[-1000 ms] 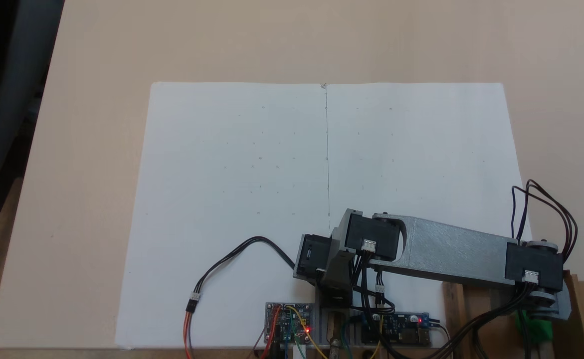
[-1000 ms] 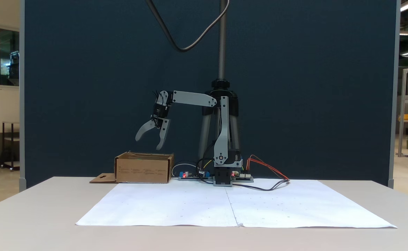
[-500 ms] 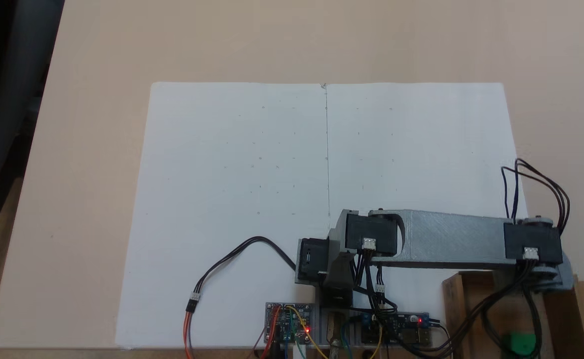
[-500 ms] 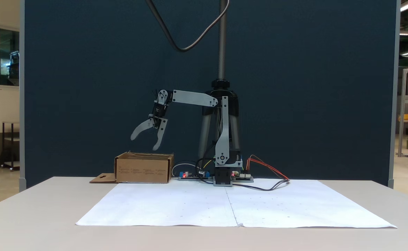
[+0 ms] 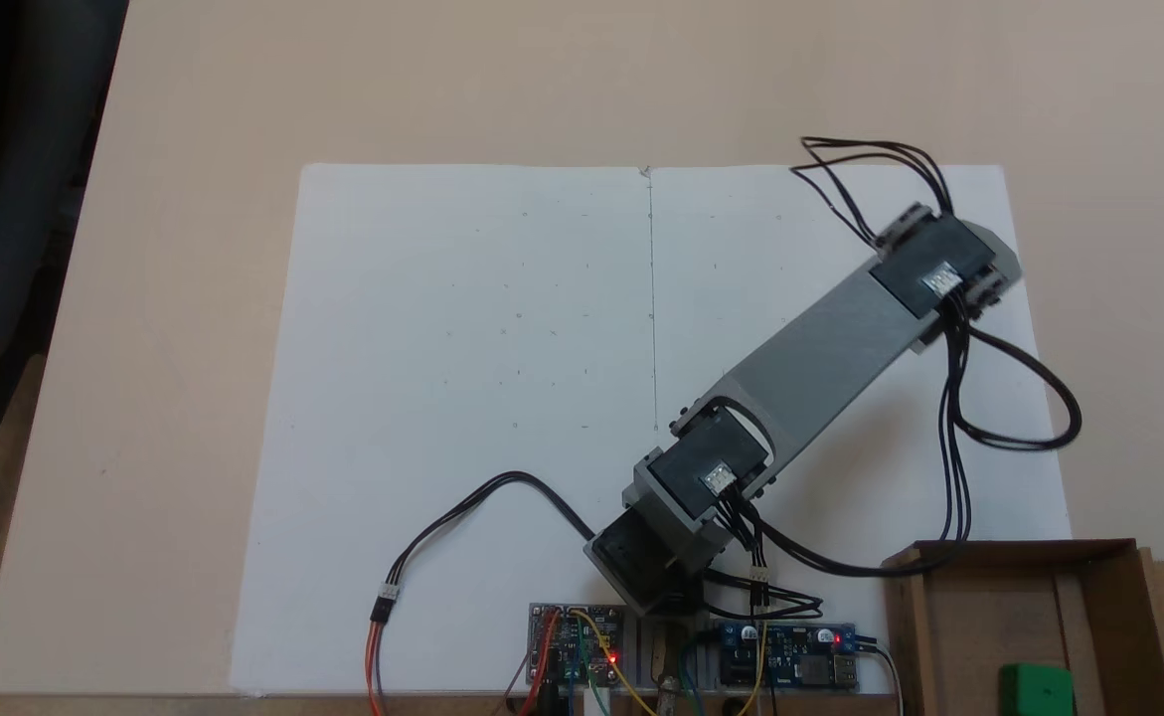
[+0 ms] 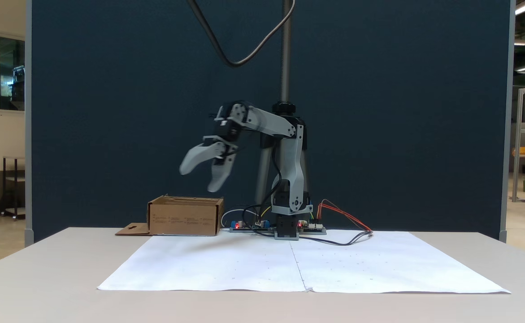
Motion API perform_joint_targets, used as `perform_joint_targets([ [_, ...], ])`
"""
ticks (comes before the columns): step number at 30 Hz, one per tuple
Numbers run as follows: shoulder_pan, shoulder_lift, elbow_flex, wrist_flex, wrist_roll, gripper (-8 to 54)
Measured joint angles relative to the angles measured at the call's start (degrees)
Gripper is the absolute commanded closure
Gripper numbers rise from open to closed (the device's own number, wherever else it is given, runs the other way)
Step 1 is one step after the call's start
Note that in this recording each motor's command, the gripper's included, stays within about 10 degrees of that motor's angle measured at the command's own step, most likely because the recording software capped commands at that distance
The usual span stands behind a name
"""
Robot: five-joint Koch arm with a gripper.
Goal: Grasp a green dice and put it in the bin.
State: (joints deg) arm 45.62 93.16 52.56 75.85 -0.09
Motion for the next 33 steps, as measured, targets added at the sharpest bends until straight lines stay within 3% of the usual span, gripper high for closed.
perform_joint_targets([
  [20,-45.53,0.0,0.0,-15.47,4.57,2.2],
  [28,-49.22,0.44,0.35,-20.92,4.57,1.1],
  [33,-49.22,5.45,9.93,-30.76,4.48,1.0],
])
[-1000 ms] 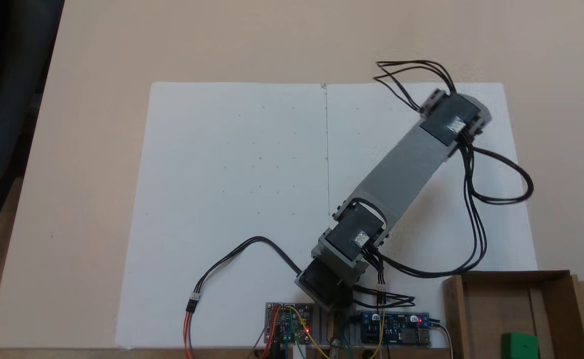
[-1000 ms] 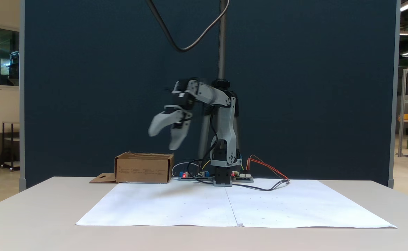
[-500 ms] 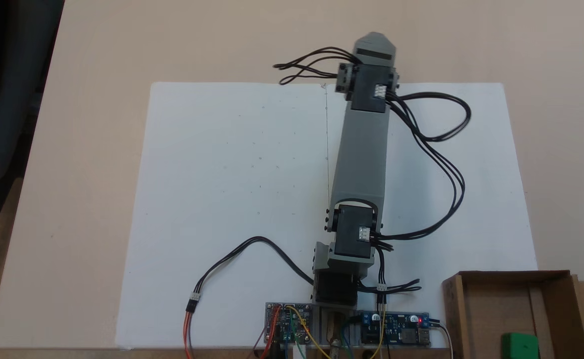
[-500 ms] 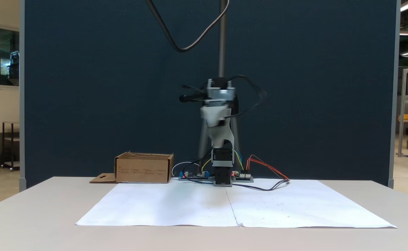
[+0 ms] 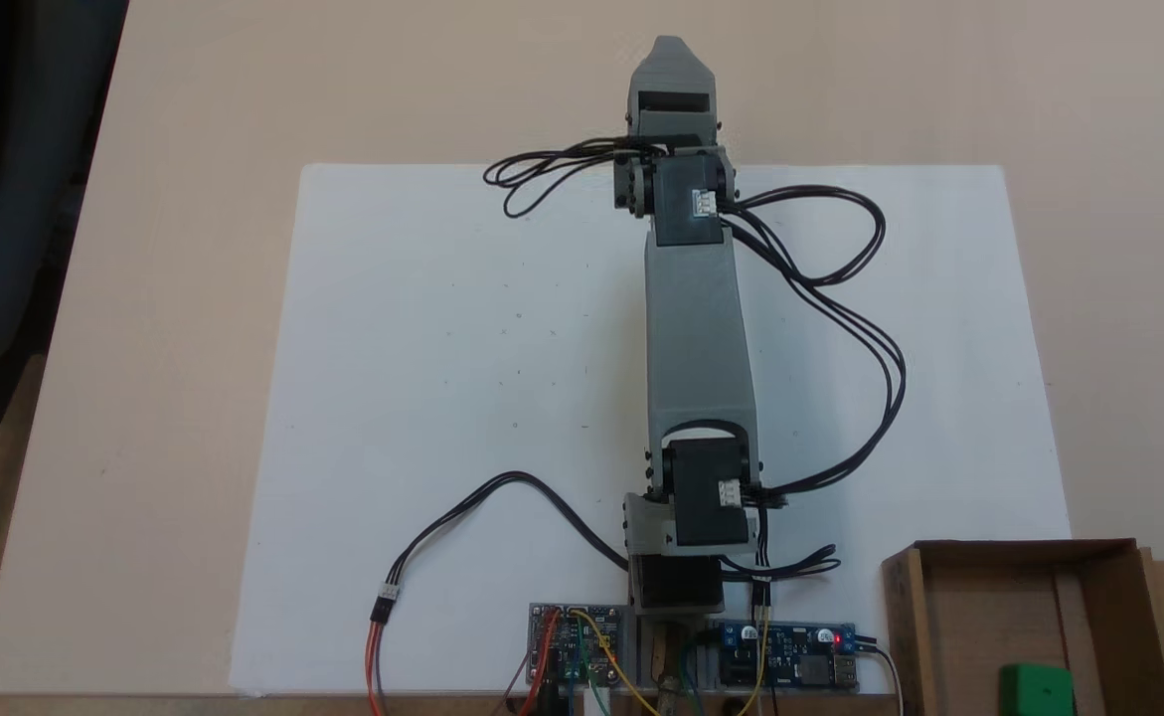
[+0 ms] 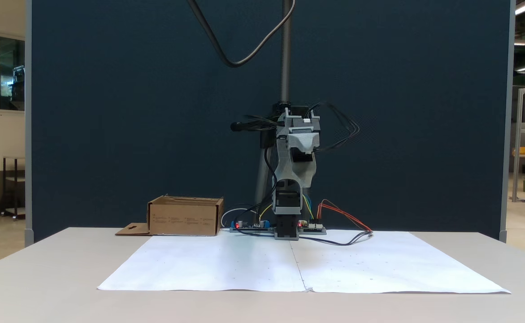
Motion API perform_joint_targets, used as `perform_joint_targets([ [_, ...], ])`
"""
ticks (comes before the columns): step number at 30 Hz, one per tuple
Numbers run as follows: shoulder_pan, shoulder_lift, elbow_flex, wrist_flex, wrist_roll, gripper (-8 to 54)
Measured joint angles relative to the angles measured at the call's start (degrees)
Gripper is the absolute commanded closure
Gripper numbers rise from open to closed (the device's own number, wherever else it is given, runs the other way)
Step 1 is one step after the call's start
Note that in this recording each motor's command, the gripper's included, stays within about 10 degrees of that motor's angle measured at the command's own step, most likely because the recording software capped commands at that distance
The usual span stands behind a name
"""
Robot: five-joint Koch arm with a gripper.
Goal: Grasp a green dice and put it in the bin.
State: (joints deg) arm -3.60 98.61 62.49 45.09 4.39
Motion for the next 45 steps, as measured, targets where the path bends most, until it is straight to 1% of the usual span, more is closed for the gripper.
perform_joint_targets([
  [10,0.0,13.71,19.6,-19.69,0.09,1.1],
  [16,0.18,20.3,30.94,-31.11,0.0,1.1],
  [18,0.79,21.45,32.7,-34.28,0.09,0.3],
  [20,1.05,22.5,35.86,-37.97,0.0,1.0],
  [25,1.32,23.73,50.19,-47.46,-0.26,1.7],
  [30,1.49,26.72,60.03,-55.37,-0.26,1.7],
  [36,2.9,29.62,69.17,-65.48,-0.26,1.7],
  [45,3.52,30.32,80.24,-78.4,-0.26,1.8],
])
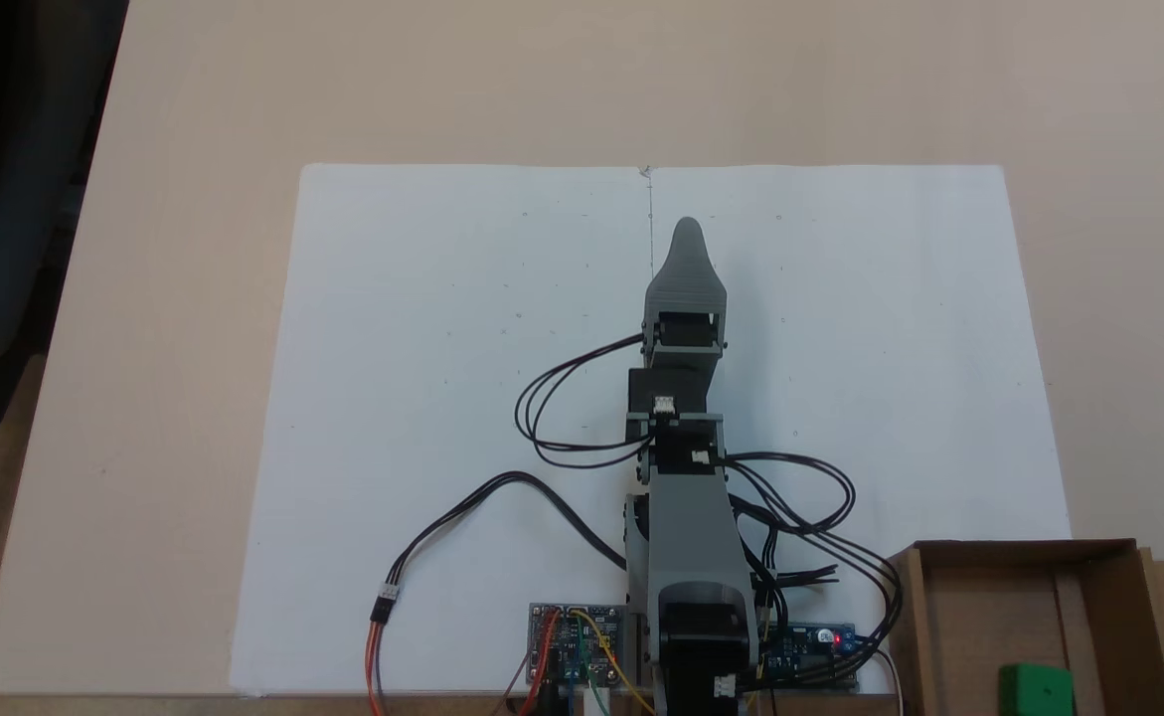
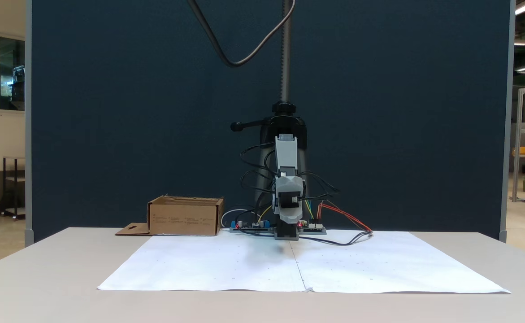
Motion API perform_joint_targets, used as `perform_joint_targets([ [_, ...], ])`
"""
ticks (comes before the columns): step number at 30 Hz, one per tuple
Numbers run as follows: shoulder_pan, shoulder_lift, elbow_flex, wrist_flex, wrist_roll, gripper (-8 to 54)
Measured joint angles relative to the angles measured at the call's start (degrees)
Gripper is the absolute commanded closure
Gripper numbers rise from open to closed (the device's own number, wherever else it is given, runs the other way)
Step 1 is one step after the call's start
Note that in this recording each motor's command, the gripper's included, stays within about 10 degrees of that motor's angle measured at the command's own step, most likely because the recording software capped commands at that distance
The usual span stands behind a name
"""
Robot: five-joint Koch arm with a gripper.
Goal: Grasp a green dice and put it in the bin.
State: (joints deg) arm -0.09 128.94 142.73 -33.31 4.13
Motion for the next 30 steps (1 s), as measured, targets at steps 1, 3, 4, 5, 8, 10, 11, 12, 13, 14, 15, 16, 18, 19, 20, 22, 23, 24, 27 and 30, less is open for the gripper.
perform_joint_targets([
  [1,0.0,0.0,1.32,-1.32,0.0,1.8],
  [3,0.0,0.18,2.46,-3.52,0.0,1.9],
  [4,0.0,0.35,2.64,-4.83,0.0,2.3],
  [5,0.0,0.44,3.43,-6.33,0.0,2.4],
  [8,0.0,0.44,3.96,-10.28,0.0,2.4],
  [10,0.0,0.44,4.22,-12.92,-0.09,2.4],
  [11,0.09,0.44,4.31,-14.24,0.0,2.4],
  [12,0.09,0.44,4.66,-15.56,0.0,2.4],
  [13,0.0,0.44,5.45,-17.05,0.0,2.4],
  [14,0.09,0.44,5.89,-18.54,0.0,2.4],
  [15,0.0,0.44,5.98,-19.86,0.0,2.4],
  [16,0.09,0.44,6.59,-21.18,0.0,2.4],
  [18,0.0,0.44,7.56,-23.91,0.0,2.3],
  [19,0.0,0.44,7.65,-25.14,0.0,2.2],
  [20,0.0,0.35,7.82,-26.46,0.0,2.2],
  [22,0.09,0.44,8.79,-28.92,-0.09,2.2],
  [23,0.0,0.44,8.88,-29.79,-0.09,2.2],
  [24,0.09,0.44,8.88,-30.5,-0.09,2.3],
  [27,0.0,0.44,8.88,-30.67,-0.09,2.0],
  [30,0.09,0.44,8.88,-30.67,-0.09,1.6],
])
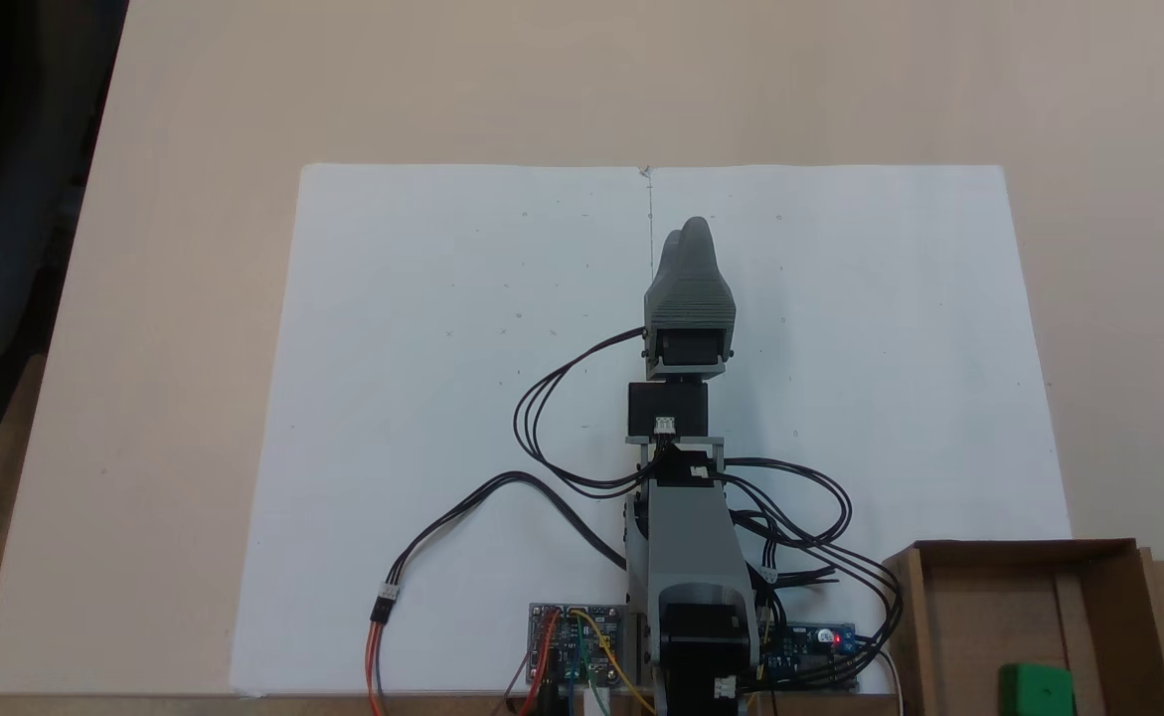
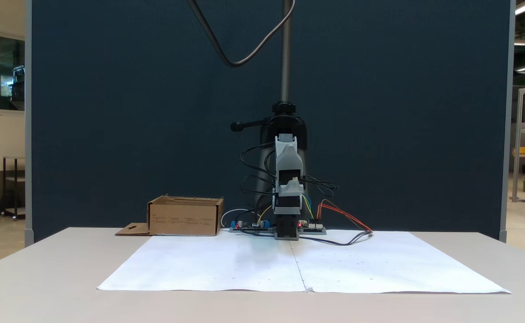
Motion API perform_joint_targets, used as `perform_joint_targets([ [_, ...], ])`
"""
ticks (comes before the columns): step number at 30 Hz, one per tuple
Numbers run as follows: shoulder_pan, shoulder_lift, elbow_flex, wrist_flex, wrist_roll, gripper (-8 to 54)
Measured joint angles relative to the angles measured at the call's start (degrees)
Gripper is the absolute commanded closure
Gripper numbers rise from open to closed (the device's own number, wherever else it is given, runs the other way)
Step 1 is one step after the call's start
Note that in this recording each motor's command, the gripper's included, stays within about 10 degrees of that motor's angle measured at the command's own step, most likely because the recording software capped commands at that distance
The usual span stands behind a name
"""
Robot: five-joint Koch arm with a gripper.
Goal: Grasp a green dice and put it in the bin.
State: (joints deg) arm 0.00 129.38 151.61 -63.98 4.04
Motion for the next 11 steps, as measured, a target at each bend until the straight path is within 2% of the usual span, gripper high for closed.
perform_joint_targets([
  [11,0.0,0.0,0.62,0.0,0.0,1.1],
])
